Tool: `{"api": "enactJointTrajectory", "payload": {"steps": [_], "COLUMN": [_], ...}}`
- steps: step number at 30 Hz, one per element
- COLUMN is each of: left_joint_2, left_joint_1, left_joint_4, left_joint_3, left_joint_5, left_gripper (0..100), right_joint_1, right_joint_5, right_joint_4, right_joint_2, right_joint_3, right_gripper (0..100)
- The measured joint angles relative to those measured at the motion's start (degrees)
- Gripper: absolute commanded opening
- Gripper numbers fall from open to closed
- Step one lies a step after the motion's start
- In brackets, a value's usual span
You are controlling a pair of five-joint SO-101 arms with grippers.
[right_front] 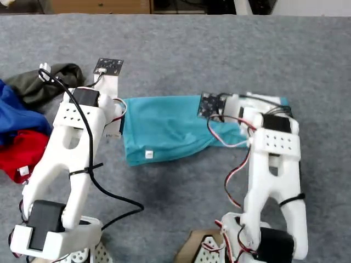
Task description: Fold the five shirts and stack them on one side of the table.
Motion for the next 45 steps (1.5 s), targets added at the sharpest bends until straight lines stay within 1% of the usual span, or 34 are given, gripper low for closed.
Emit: {"api": "enactJointTrajectory", "payload": {"steps": [3,9,12,16,21,26,32,37,41,45], "left_joint_2": [0.00,0.00,0.79,7.91,20.13,23.21,23.12,22.51,17.85,8.70], "left_joint_1": [2.55,13.27,17.23,20.13,21.36,21.36,21.36,21.36,21.36,21.36], "left_joint_4": [-1.14,-4.22,-6.86,-8.62,-8.62,-8.88,-8.97,-9.05,-7.12,-2.29], "left_joint_3": [0.00,0.00,0.00,0.26,2.73,3.16,4.04,5.01,5.71,1.58], "left_joint_5": [0.00,2.81,4.92,5.36,5.01,4.66,1.23,-0.26,0.00,0.00], "left_gripper": [2,2,2,2,2,2,2,2,2,2], "right_joint_1": [0.00,0.00,-0.70,-2.20,-2.55,-2.55,-1.32,1.05,2.46,4.22], "right_joint_5": [-5.89,-16.35,-19.08,-20.31,-20.40,-20.40,-20.40,-20.40,-20.40,-24.88], "right_joint_4": [0.79,-1.14,-1.41,-1.49,0.18,1.14,4.04,6.07,6.07,6.07], "right_joint_2": [1.85,15.21,22.51,27.87,28.84,28.92,27.25,19.87,16.26,17.32], "right_joint_3": [0.00,-3.60,-5.98,-6.24,-7.03,-8.00,-10.29,-10.99,-11.43,-15.38], "right_gripper": [0.5,0.5,0.5,0.5,0.5,0.5,0.5,0.5,0.5,0.5]}}
